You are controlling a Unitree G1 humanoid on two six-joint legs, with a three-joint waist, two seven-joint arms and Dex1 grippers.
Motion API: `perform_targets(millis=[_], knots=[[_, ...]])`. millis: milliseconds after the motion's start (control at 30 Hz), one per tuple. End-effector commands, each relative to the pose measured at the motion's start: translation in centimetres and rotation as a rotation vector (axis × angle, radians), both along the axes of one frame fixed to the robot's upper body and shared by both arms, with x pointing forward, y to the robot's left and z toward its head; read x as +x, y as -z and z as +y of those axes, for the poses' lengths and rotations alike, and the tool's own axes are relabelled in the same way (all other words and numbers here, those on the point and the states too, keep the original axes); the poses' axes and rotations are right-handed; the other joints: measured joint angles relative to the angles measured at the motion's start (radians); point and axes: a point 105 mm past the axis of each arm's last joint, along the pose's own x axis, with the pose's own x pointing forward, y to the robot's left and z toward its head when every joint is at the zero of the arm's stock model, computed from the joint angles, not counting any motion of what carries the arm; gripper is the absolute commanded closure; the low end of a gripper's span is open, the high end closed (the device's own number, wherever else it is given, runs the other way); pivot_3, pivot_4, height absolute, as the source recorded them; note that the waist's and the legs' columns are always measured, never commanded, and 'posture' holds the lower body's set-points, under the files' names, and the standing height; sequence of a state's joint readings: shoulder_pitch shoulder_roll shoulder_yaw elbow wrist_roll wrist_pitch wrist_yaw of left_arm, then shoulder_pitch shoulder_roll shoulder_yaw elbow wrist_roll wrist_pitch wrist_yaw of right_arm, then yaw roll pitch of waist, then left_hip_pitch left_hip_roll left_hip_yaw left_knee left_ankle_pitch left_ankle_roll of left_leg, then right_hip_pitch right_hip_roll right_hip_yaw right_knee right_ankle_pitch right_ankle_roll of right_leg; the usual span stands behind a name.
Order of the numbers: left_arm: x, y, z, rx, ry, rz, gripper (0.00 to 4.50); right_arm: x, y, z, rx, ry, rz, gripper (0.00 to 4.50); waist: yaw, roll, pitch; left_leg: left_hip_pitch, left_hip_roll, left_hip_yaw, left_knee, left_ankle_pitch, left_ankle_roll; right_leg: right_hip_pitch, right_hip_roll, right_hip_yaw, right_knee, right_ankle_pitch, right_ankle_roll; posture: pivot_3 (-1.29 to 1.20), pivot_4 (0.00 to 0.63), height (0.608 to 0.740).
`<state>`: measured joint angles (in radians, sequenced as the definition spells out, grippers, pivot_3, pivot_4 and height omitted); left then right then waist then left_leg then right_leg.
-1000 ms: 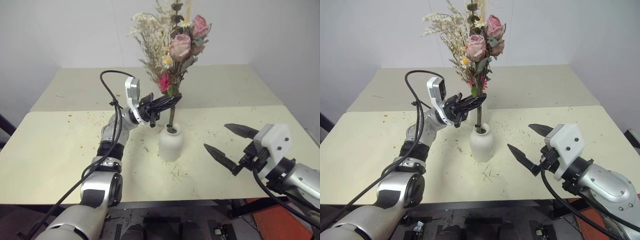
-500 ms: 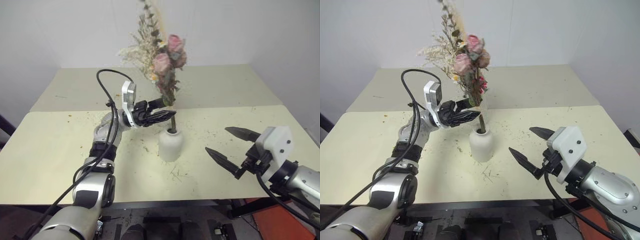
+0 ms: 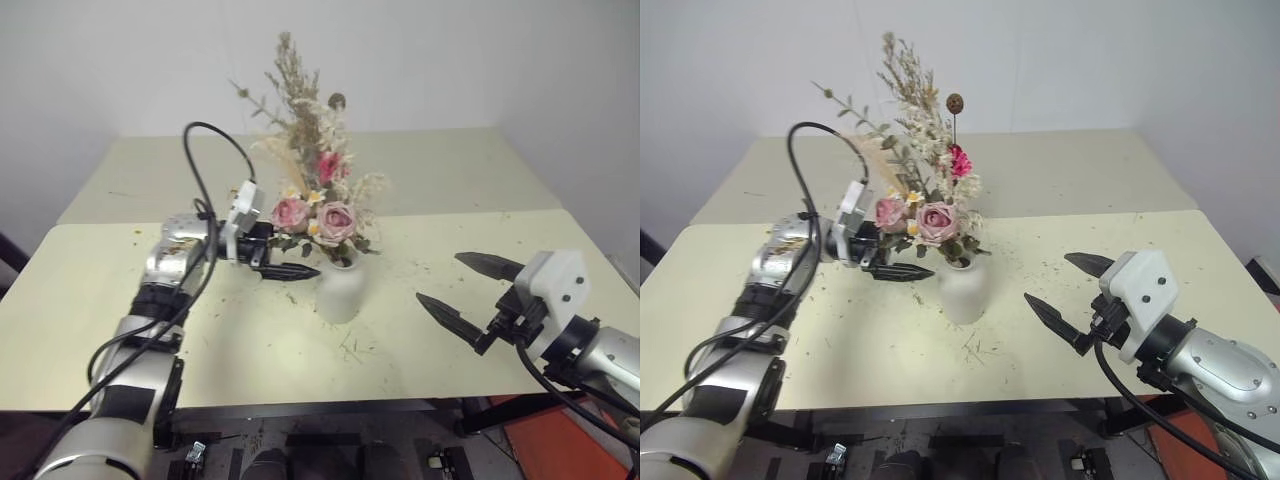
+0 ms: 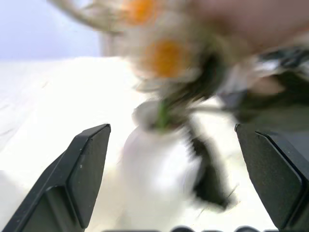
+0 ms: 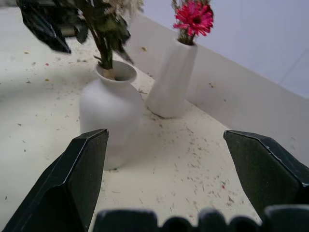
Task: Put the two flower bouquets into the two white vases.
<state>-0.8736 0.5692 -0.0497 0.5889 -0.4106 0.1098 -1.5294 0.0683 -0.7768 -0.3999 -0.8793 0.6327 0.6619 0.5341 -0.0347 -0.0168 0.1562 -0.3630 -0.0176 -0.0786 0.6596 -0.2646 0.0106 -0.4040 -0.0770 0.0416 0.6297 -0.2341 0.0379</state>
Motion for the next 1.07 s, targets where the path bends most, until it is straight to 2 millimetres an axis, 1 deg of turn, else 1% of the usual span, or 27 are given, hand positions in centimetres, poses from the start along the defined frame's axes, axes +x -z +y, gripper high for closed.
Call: perform_targets(millis=[33,67,133,167,300,400,500,600,667,733,833,967,1067], knots=[[-0.5,-1.5,4.1,-0.007,-0.144,-0.088,0.01,-0.4,-1.1,-0.4,-0.027,-0.004,-0.051,0.00,-0.007,0.000,0.000,0.000,0.000,0.000,0.000,0.000,0.000,0.000,0.000,0.000,0.000,0.000,0.000,0.00,0.150,0.740],[-0.7,-2.1,5.4,-0.033,-0.204,-0.100,0.01,-0.5,-1.2,-0.8,-0.029,0.000,-0.050,0.00,-0.006,0.000,0.000,0.000,0.000,0.000,0.000,0.000,0.000,0.000,0.000,0.000,0.000,0.000,0.000,0.00,0.150,0.740],[-1.5,-3.4,7.5,-0.084,-0.294,-0.120,0.01,-0.8,-1.3,-1.6,-0.031,0.001,-0.046,0.00,-0.004,0.000,0.000,0.000,0.001,0.000,0.000,0.000,0.000,0.000,0.000,0.000,0.000,0.000,0.000,0.00,0.150,0.740],[-2.1,-3.8,8.2,-0.096,-0.322,-0.126,0.01,-1.1,-1.4,-2.1,-0.034,-0.006,-0.040,0.00,-0.002,0.000,0.000,0.000,0.001,0.000,0.000,0.000,0.000,0.000,0.000,0.000,0.000,0.000,0.000,0.00,0.150,0.740],[-3.9,-4.0,9.5,-0.075,-0.385,-0.129,0.01,-1.8,-1.6,-3.6,-0.057,-0.041,-0.009,0.00,0.020,0.000,0.000,0.001,0.001,0.000,0.000,0.000,0.000,0.002,-0.001,-0.001,-0.001,0.000,0.000,0.00,0.150,0.740],[-4.9,-3.9,10.4,-0.045,-0.418,-0.126,0.01,-1.5,-2.0,-4.7,-0.086,-0.057,0.018,0.00,0.022,0.000,0.000,0.004,0.001,0.000,0.000,0.000,0.000,0.004,-0.001,0.000,0.000,0.000,0.000,0.00,0.150,0.740],[-5.4,-3.9,10.9,-0.023,-0.438,-0.139,0.01,-0.9,-2.4,-4.7,-0.104,-0.086,0.012,0.00,0.021,0.000,0.001,0.011,0.002,0.001,-0.001,0.000,0.000,0.011,0.000,-0.001,-0.001,-0.001,0.000,0.00,0.150,0.740],[-6.0,-4.0,11.3,-0.030,-0.467,-0.148,0.01,0.0,-2.5,-4.5,-0.094,-0.117,0.010,0.00,0.015,0.000,0.001,0.011,0.002,0.001,-0.001,0.000,0.000,0.011,0.000,-0.001,-0.001,-0.001,0.001,0.00,0.150,0.740],[-6.5,-4.1,11.1,-0.042,-0.490,-0.146,0.01,0.5,-2.3,-4.5,-0.096,-0.130,0.017,0.00,0.012,0.000,0.001,0.011,0.002,0.001,-0.001,-0.001,0.000,0.011,0.000,-0.001,-0.001,-0.001,0.000,0.00,0.150,0.740],[-6.9,-4.3,10.6,-0.051,-0.482,-0.140,0.01,1.0,-1.9,-4.3,-0.108,-0.144,0.022,0.00,0.015,0.000,0.001,0.010,0.002,0.001,-0.002,-0.001,0.000,0.011,-0.001,-0.001,-0.002,-0.001,0.000,0.00,0.150,0.740],[-6.7,-4.6,10.1,-0.046,-0.466,-0.134,0.01,1.4,-1.8,-3.9,-0.107,-0.157,0.020,0.00,0.021,0.000,0.001,0.010,0.002,0.001,-0.001,-0.001,0.000,0.010,-0.001,-0.001,-0.002,-0.001,0.000,0.00,0.150,0.740],[-6.1,-4.9,10.1,-0.020,-0.478,-0.129,0.01,1.1,-2.0,-3.3,-0.087,-0.199,0.027,0.00,0.023,0.000,0.002,0.010,0.002,0.001,-0.001,-0.001,0.000,0.010,-0.001,-0.001,-0.002,-0.001,0.000,0.00,0.150,0.740],[-5.9,-5.2,9.9,-0.037,-0.476,-0.101,0.01,0.9,-1.9,-2.9,-0.093,-0.223,0.046,0.00,0.021,0.000,0.002,0.010,0.002,0.001,-0.001,-0.001,0.000,0.010,-0.001,-0.001,-0.002,-0.001,0.000,0.00,0.150,0.740]])
